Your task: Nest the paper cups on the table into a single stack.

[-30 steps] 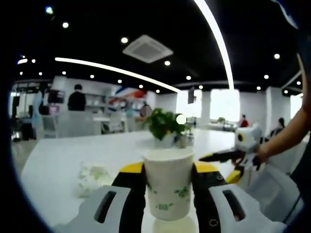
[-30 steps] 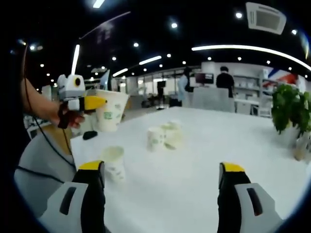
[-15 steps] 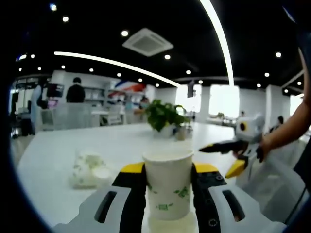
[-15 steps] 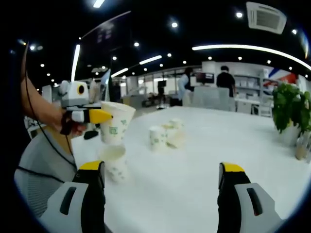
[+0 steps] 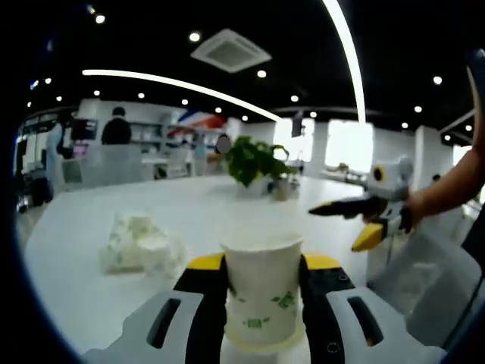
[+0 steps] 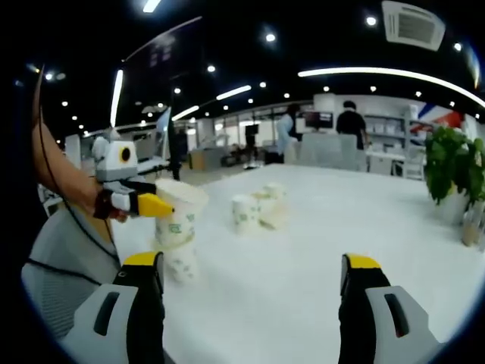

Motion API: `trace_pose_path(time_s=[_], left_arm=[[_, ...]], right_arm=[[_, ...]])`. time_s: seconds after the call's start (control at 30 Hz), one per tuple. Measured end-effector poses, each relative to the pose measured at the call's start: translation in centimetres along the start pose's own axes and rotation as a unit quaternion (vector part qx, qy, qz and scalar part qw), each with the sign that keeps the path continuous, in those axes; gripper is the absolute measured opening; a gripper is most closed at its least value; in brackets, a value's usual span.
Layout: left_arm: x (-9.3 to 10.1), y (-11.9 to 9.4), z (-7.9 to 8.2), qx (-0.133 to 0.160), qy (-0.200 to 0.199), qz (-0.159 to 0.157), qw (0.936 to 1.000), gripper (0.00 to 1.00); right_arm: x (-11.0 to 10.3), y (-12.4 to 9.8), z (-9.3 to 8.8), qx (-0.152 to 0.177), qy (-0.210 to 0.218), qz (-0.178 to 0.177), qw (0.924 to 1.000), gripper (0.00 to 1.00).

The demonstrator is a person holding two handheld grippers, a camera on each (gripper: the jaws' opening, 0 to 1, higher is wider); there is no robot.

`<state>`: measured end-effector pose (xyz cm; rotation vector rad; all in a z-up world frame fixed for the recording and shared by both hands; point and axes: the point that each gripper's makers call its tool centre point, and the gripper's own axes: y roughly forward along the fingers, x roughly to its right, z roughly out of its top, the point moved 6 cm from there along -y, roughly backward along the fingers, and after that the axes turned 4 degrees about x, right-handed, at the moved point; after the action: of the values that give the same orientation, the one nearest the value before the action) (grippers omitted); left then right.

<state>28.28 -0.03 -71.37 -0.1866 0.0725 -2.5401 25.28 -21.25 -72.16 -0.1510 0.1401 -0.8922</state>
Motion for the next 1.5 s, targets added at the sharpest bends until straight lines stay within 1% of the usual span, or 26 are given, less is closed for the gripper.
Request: trace_pose_path(time_s=[0.3,0.43,0.6,0.7,0.8,0.9,1.0,1.1,1.33,1.43,1.5], left_arm=[[0.2,-0.2,-0.8,-0.015,-0.002,-0.005,0.9999,0.36],[0.0,-0.3,-1.1,-0.015,-0.006,-0.006,0.9999,0.36],[-0.2,-0.4,-1.5,-0.024,-0.006,-0.008,0.9997,0.38],[-0.4,-0.5,-2.1,-0.038,-0.006,-0.007,0.9992,0.39],[-0.4,-0.7,-2.9,-0.062,0.001,-0.004,0.9981,0.38],[-0.1,-0.8,-3.2,-0.071,0.004,-0.010,0.9974,0.38],[-0.1,-0.9,-3.3,-0.079,0.008,-0.009,0.9968,0.39],[-0.4,-0.9,-3.3,-0.081,0.006,0.000,0.9967,0.40],[-0.3,-1.1,-3.3,-0.090,0.008,-0.002,0.9959,0.42],[-0.2,-1.2,-3.2,-0.090,0.006,-0.002,0.9959,0.43],[-0.2,-1.3,-3.0,-0.086,-0.005,-0.003,0.9963,0.44]], right_arm=[[0.0,0.1,0.0,-0.001,0.001,0.002,1.0000,0.95],[0.1,0.1,-0.1,-0.004,-0.001,0.003,1.0000,0.95],[0.1,0.2,0.0,-0.005,0.000,0.004,1.0000,0.95],[0.0,0.4,0.0,-0.006,0.000,0.006,1.0000,0.95],[-0.1,0.4,0.0,-0.007,-0.001,0.007,1.0000,0.95],[-0.1,0.4,0.0,-0.008,-0.001,0.008,0.9999,0.95],[0.0,0.4,0.0,-0.009,-0.001,0.009,0.9999,0.94],[-0.1,0.6,0.1,-0.010,-0.001,0.009,0.9999,0.94],[-0.3,0.7,0.0,-0.010,0.000,0.012,0.9999,0.94],[-0.3,0.7,-0.1,-0.011,0.002,0.013,0.9999,0.94],[-0.2,0.6,-0.1,-0.010,0.002,0.012,0.9999,0.94]])
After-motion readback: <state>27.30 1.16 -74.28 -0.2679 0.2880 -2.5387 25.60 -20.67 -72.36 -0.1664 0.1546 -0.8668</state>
